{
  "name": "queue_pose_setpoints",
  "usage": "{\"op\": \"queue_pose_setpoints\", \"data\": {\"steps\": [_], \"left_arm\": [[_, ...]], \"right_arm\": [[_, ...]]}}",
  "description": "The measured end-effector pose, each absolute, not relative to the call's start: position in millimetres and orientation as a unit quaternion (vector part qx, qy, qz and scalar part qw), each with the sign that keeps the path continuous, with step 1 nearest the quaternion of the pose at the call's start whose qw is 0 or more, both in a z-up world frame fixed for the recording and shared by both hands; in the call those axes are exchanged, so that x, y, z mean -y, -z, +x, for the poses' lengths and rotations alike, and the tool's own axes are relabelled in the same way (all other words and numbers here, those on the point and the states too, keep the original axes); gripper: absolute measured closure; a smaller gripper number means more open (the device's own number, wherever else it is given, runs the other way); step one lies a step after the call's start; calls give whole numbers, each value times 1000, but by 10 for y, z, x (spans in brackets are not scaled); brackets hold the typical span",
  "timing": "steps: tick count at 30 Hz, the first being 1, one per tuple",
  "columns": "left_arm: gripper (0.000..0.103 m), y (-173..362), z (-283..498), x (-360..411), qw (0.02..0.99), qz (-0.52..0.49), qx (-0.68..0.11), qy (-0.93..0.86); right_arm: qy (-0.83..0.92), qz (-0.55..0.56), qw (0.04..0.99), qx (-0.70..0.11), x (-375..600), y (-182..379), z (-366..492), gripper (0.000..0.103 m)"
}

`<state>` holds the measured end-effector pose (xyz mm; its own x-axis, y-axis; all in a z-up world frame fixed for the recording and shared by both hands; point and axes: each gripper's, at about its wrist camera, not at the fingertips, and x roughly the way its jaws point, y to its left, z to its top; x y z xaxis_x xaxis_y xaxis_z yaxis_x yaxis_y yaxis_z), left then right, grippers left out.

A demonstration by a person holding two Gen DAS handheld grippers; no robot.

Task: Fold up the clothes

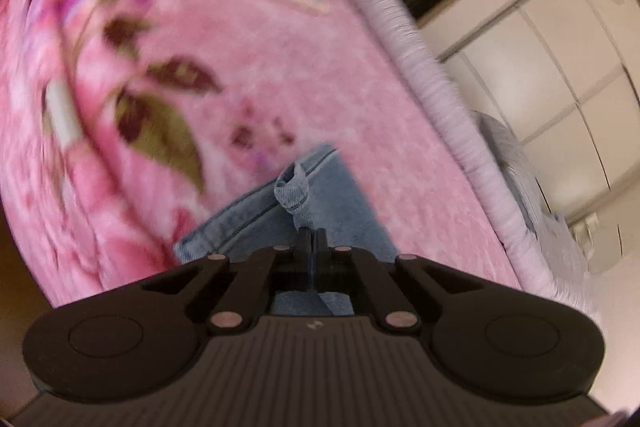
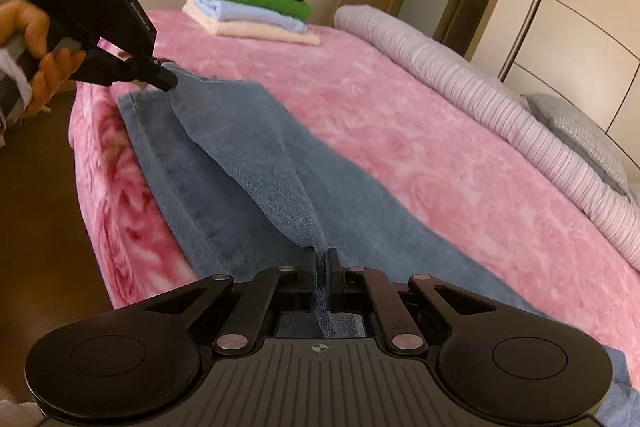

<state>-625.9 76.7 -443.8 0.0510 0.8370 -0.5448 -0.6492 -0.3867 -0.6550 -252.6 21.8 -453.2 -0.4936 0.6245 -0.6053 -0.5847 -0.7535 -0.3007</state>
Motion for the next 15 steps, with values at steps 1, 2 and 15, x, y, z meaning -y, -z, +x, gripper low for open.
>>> {"op": "queue_pose_setpoints", "data": {"steps": [1, 2, 15], "left_arm": [[103, 4410, -6249, -725, 553, -467, 95, -683], [103, 4383, -6239, -683, 560, -457, 91, -685], [103, 4651, -6198, -455, 540, -445, 48, -712]], "right_arm": [[-866, -360, 347, 30, -196, 4512, -2507, 101], [-867, -359, 343, 33, -174, 4493, -2487, 101], [-854, -407, 323, 30, -10, 4795, -2583, 98]]}}
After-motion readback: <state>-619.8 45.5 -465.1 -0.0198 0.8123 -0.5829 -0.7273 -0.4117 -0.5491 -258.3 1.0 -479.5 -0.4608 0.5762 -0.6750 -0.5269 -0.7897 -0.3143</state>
